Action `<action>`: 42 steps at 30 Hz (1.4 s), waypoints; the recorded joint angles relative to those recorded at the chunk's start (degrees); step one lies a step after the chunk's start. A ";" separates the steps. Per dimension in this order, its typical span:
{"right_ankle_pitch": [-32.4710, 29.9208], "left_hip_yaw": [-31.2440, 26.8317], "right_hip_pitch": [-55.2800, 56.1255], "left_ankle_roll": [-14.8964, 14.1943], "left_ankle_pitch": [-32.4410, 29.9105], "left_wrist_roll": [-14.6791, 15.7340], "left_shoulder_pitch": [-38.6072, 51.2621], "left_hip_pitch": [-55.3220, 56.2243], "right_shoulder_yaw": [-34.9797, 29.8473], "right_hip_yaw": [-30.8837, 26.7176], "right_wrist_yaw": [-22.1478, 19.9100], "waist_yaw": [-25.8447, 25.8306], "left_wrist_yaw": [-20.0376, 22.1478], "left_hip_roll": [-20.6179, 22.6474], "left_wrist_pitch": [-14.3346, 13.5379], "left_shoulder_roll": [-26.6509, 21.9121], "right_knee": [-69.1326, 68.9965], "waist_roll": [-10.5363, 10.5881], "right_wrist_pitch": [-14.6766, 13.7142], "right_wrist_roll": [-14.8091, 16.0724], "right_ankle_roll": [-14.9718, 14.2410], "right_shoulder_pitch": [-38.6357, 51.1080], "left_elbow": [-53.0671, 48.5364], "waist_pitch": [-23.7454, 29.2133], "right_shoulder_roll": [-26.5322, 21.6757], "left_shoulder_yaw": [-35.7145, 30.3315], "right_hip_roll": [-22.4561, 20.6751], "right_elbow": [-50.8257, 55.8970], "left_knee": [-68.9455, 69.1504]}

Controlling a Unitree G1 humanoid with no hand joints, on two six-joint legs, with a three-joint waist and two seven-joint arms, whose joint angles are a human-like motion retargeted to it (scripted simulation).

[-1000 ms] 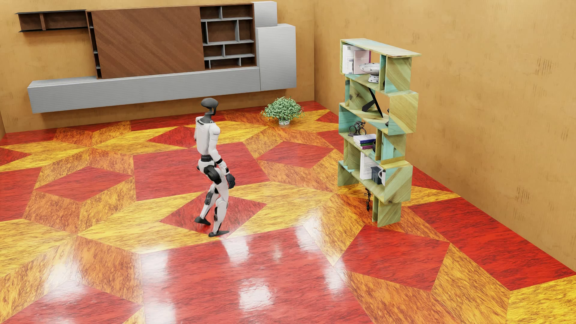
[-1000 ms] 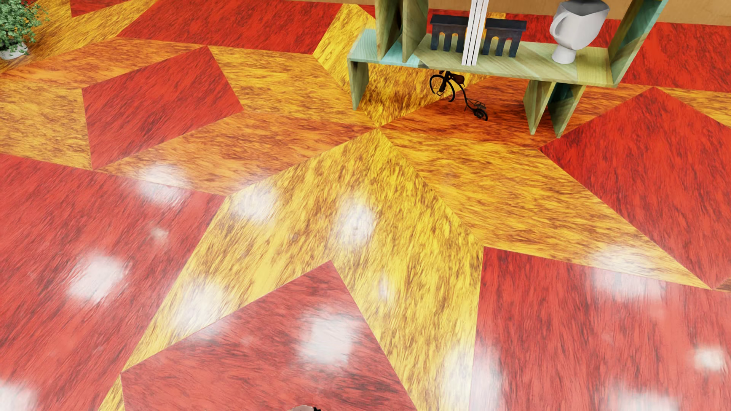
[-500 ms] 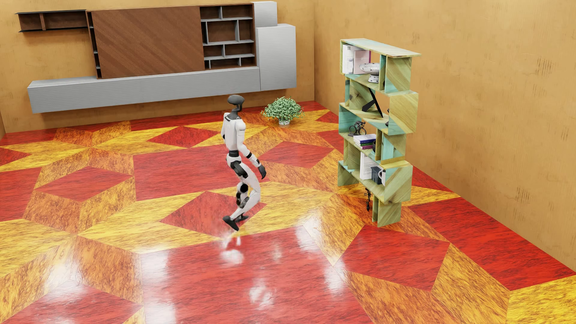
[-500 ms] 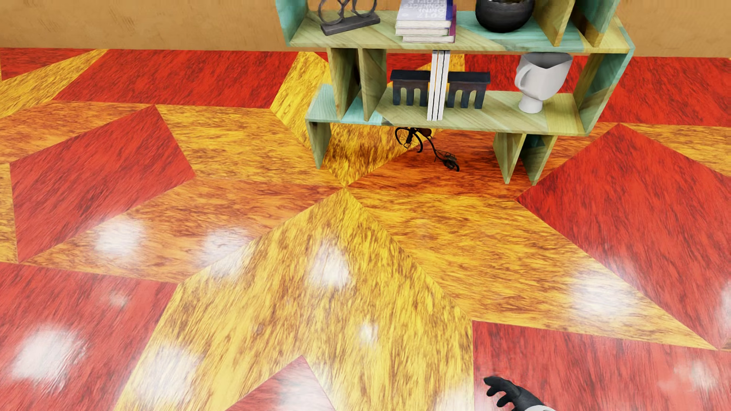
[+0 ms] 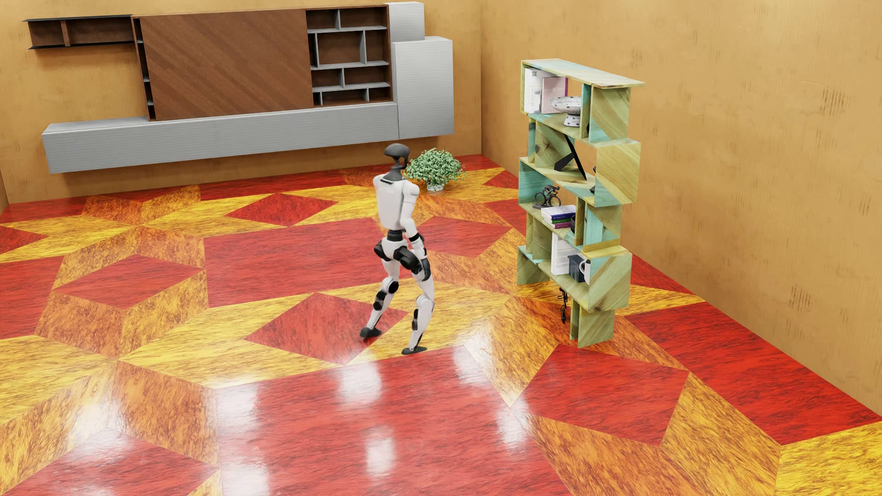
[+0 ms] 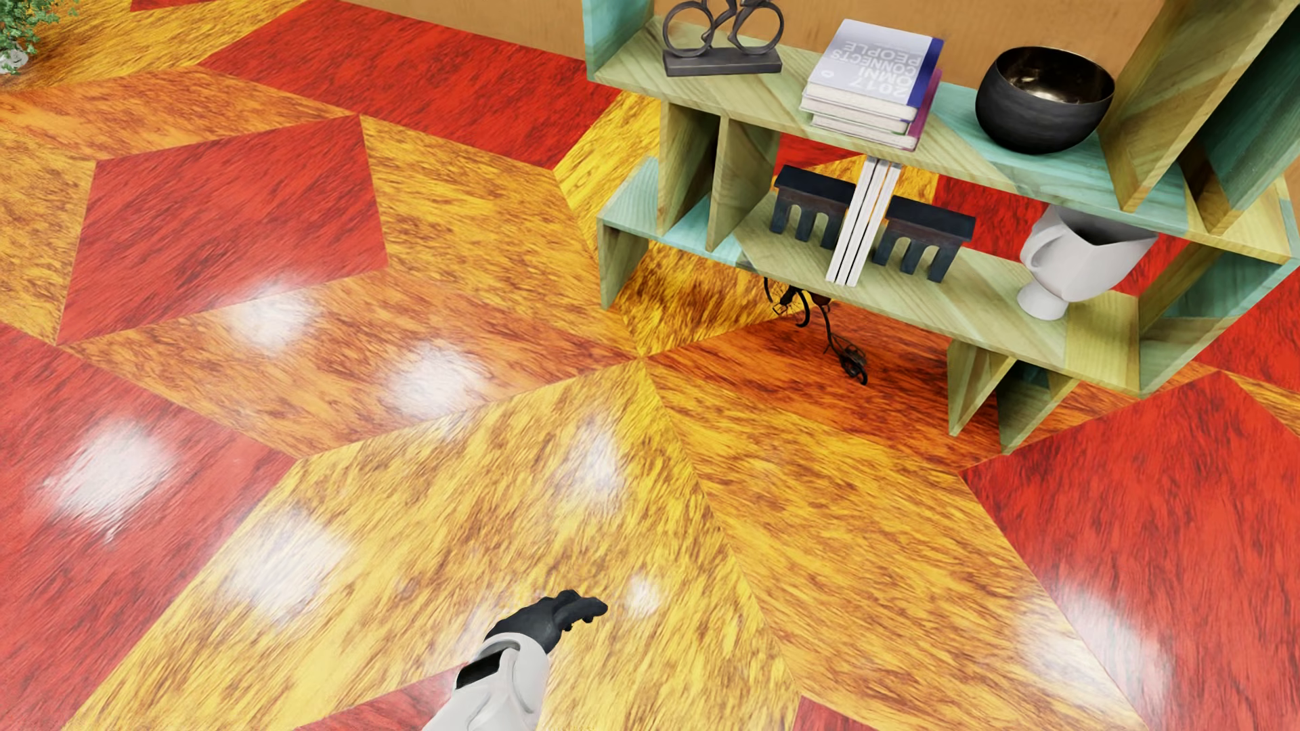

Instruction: Go to the shelves

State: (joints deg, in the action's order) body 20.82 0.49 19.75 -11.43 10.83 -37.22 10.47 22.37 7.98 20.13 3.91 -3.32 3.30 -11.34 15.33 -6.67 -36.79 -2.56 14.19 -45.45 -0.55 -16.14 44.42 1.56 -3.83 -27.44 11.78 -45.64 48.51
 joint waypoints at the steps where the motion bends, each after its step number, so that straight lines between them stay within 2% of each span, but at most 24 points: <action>1: 0.15 1.47 -1.20 -0.40 -0.51 -1.11 -0.28 2.06 0.08 0.89 -2.18 0.02 -2.97 -2.05 0.11 -0.83 1.04 0.91 -0.79 0.34 0.23 1.21 1.79 0.24 -0.78 -1.63 -0.92 1.63 3.55; 3: -0.19 4.01 -3.75 2.72 0.80 -0.45 -2.48 5.29 1.31 1.65 -5.29 0.43 -5.06 -4.84 2.87 -1.94 4.37 2.61 -2.04 2.51 0.66 4.59 5.41 0.48 -1.96 -0.84 -3.31 4.21 8.72; 5: -1.09 5.20 -6.45 4.73 2.04 0.70 -6.04 7.71 3.73 1.82 -8.01 1.08 0.63 -5.65 6.18 -3.10 8.71 4.24 -1.46 5.85 0.79 8.46 7.88 0.35 -1.65 1.67 -5.92 7.40 10.96; 6: -1.49 5.09 -7.52 6.02 2.82 1.57 -7.91 8.52 4.97 1.67 -9.23 1.46 2.97 -4.71 7.14 -3.89 10.65 4.99 -3.27 7.37 0.70 8.84 9.05 0.15 -1.85 2.57 -6.95 8.93 10.66; 9: -1.95 1.64 -8.38 3.41 3.07 6.94 -15.34 7.66 4.56 -0.88 -11.24 2.50 0.11 1.46 7.85 -5.72 13.71 6.82 -7.05 9.46 -0.29 11.19 8.42 -0.83 -1.64 6.72 -9.14 11.82 -0.01; 10: -2.40 1.16 -8.49 6.91 0.77 8.43 -18.39 5.50 4.00 -2.13 -10.98 2.76 -1.84 3.19 7.10 -6.34 15.02 7.25 -7.60 9.35 -0.64 11.76 7.34 -1.21 -1.60 7.94 -9.52 12.14 -7.48; 11: -2.55 4.41 -8.22 10.17 2.73 9.57 -21.16 2.84 3.31 -3.40 -10.42 2.82 -2.61 2.25 6.91 -6.52 15.33 7.64 -7.70 9.10 -1.04 12.28 6.54 -1.54 -1.27 9.21 -10.00 11.93 -12.23; 12: -2.77 7.20 -8.08 11.33 4.24 9.93 -23.00 0.45 2.41 -4.75 -9.99 2.95 -2.46 1.46 7.40 -5.89 15.59 7.90 -7.39 8.66 -1.44 12.70 6.44 -1.83 -1.01 9.74 -10.40 11.14 -15.74; 14: -3.14 10.18 -7.97 11.66 3.41 8.06 -23.61 -2.75 2.48 -7.03 -9.73 3.15 -3.28 1.79 8.99 -4.43 16.01 7.80 -5.89 8.43 -2.29 12.12 8.73 -2.21 -0.01 7.49 -10.08 9.24 -20.87; 15: -2.72 10.81 -7.52 11.77 3.21 6.66 -22.52 -2.99 3.40 -7.49 -10.03 3.10 -5.46 2.33 9.44 -3.99 15.36 7.46 -4.87 8.51 -2.72 11.08 10.12 -2.28 0.94 5.57 -9.41 8.18 -21.53; 17: -0.65 11.55 -6.46 12.11 3.59 4.33 -19.59 -3.10 5.30 -8.13 -8.71 2.81 -9.76 4.06 9.23 -3.54 13.16 6.64 -3.55 8.52 -3.70 8.53 10.28 -2.16 2.55 2.71 -7.39 5.93 -21.88; 18: 0.80 12.08 -4.93 12.66 4.16 3.98 -17.89 -3.13 5.46 -8.75 -7.72 2.68 -9.54 5.19 9.00 -2.85 9.90 6.22 -3.23 7.77 -4.28 7.54 9.25 -1.94 2.57 2.55 -5.86 4.49 -21.66; 20: 1.02 13.29 0.54 13.65 5.60 3.99 -15.34 -3.26 5.39 -11.07 -6.30 2.77 -4.00 6.99 7.37 -1.71 -1.35 5.17 -1.51 5.42 -5.82 6.14 6.66 -1.28 2.03 4.16 -2.79 1.62 -20.19; 22: -1.88 15.09 5.91 14.00 6.75 3.83 -13.06 -3.85 6.76 -15.47 -7.17 2.97 1.04 7.62 5.97 -0.63 -11.33 4.03 0.06 5.20 -10.68 5.54 4.36 -0.83 1.95 5.10 -1.61 -0.74 -18.88; 23: -1.07 15.64 7.25 14.08 6.85 3.37 -11.54 -4.25 7.52 -17.22 -7.14 3.02 1.75 7.85 5.03 -0.67 -13.27 3.49 0.68 5.50 -12.16 5.37 3.63 -0.80 1.99 4.53 -1.25 -1.39 -18.83; 25: 1.00 15.70 5.84 14.10 6.19 2.78 -7.84 -5.60 9.10 -16.67 -6.46 2.87 0.66 8.30 3.28 -1.63 -8.18 2.55 0.55 7.18 -9.00 4.94 2.97 -1.11 2.56 2.63 0.51 -1.40 -20.60; 27: -3.14 14.87 0.66 13.96 4.93 1.72 -4.01 -7.40 7.99 -13.39 -5.80 2.49 -1.37 8.50 2.86 -3.01 4.96 1.88 -0.08 6.21 -8.64 4.38 3.38 -1.75 2.65 0.03 1.21 -0.72 -23.68; 28: -2.65 14.45 -1.38 13.82 4.75 1.49 -2.43 -7.78 7.21 -12.30 -5.66 2.35 -1.99 8.55 2.78 -3.55 8.17 1.57 -0.16 5.57 -6.54 4.39 3.44 -2.07 2.56 -0.81 0.98 -0.47 -24.09; 32: -6.01 14.84 -6.08 13.10 4.02 4.27 -3.61 -9.57 3.23 -11.15 -4.51 2.47 2.59 6.74 3.83 -3.49 16.63 1.39 -0.11 3.32 -6.59 6.97 1.23 -2.81 2.21 3.75 -1.54 -0.71 -25.85; 34: -6.31 15.36 -6.77 12.73 3.78 5.63 -6.22 -10.19 1.34 -11.29 -4.39 2.64 3.54 5.79 3.49 -2.86 17.89 1.48 -1.45 2.78 -6.44 8.03 0.50 -2.93 1.77 5.05 -2.59 0.47 -26.50; 37: -5.36 15.93 -5.98 12.34 3.82 5.04 -9.57 -10.49 1.09 -12.10 -6.14 2.79 0.82 5.24 3.94 -2.28 16.24 1.45 -1.99 4.40 -5.69 8.92 3.33 -3.03 2.51 1.79 -3.10 2.09 -26.47; 40: -4.39 15.71 -5.11 11.96 3.81 3.26 -11.78 -10.11 -0.31 -12.12 -5.42 2.83 -4.19 5.12 5.52 -1.57 14.57 1.31 -2.63 4.75 -5.12 8.68 8.58 -2.96 1.99 -3.46 -3.09 2.60 -26.15; 41: -4.02 15.45 -4.77 11.81 3.77 4.75 -12.63 -9.86 -0.25 -11.94 -5.13 2.84 -4.97 5.18 6.20 -0.88 13.96 1.28 -2.57 4.85 -4.93 8.38 9.97 -2.90 1.85 -3.11 -2.97 2.74 -26.01; 42: -3.60 15.09 -4.40 11.61 3.70 8.79 -13.59 -9.59 -0.16 -11.69 -4.94 2.88 -3.76 5.26 7.87 0.52 13.25 1.25 -2.25 4.77 -4.72 8.43 10.17 -2.83 1.94 0.18 -2.82 2.57 -25.90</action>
State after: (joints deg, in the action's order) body 17.22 15.58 15.35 0.19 14.53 -28.42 -3.12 12.79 7.82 8.44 -1.03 -0.44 -0.47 -6.08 23.19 -6.15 -23.54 -1.31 11.94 -40.68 -5.27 -7.71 54.59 -1.28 -1.89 -27.26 8.97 -43.07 22.61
